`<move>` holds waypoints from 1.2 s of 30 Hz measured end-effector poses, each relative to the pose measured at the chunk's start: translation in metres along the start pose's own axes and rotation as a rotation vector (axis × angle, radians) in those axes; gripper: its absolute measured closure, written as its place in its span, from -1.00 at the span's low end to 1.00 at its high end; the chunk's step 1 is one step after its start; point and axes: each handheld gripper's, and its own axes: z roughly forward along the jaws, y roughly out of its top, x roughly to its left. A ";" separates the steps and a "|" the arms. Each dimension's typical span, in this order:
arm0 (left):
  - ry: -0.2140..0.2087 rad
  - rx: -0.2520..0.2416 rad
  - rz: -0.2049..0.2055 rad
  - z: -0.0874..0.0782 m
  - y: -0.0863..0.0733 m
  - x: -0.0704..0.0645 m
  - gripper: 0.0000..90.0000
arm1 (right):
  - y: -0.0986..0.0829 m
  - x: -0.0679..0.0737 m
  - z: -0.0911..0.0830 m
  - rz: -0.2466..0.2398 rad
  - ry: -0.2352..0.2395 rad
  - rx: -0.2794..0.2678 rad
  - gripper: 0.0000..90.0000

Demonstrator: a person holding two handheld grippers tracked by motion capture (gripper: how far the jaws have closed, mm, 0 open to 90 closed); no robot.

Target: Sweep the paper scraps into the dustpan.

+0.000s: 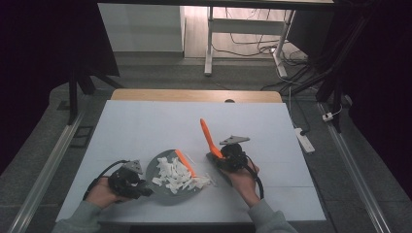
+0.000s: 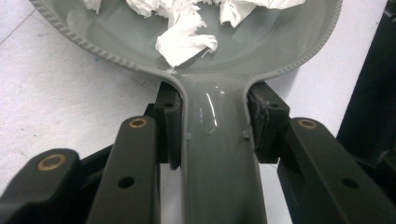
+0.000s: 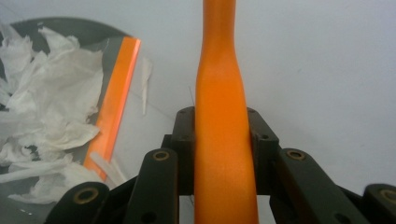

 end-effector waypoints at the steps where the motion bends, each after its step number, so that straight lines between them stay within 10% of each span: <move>1: 0.000 0.001 0.001 0.000 0.000 0.000 0.36 | 0.000 0.004 0.001 -0.005 0.004 0.004 0.57; 7: 0.000 0.004 0.004 0.001 0.000 -0.001 0.36 | 0.007 0.040 0.015 -0.053 0.031 0.004 0.57; 17: -0.002 0.002 0.001 0.001 0.000 -0.001 0.36 | 0.029 0.086 0.023 -0.081 0.214 -0.088 0.57; 25: -0.004 0.003 0.001 0.001 0.000 0.000 0.36 | 0.047 0.060 0.011 -0.044 0.160 -0.172 0.56; 36: -0.003 0.003 0.000 0.002 0.000 0.000 0.36 | 0.047 0.031 0.047 -0.040 0.037 -0.053 0.56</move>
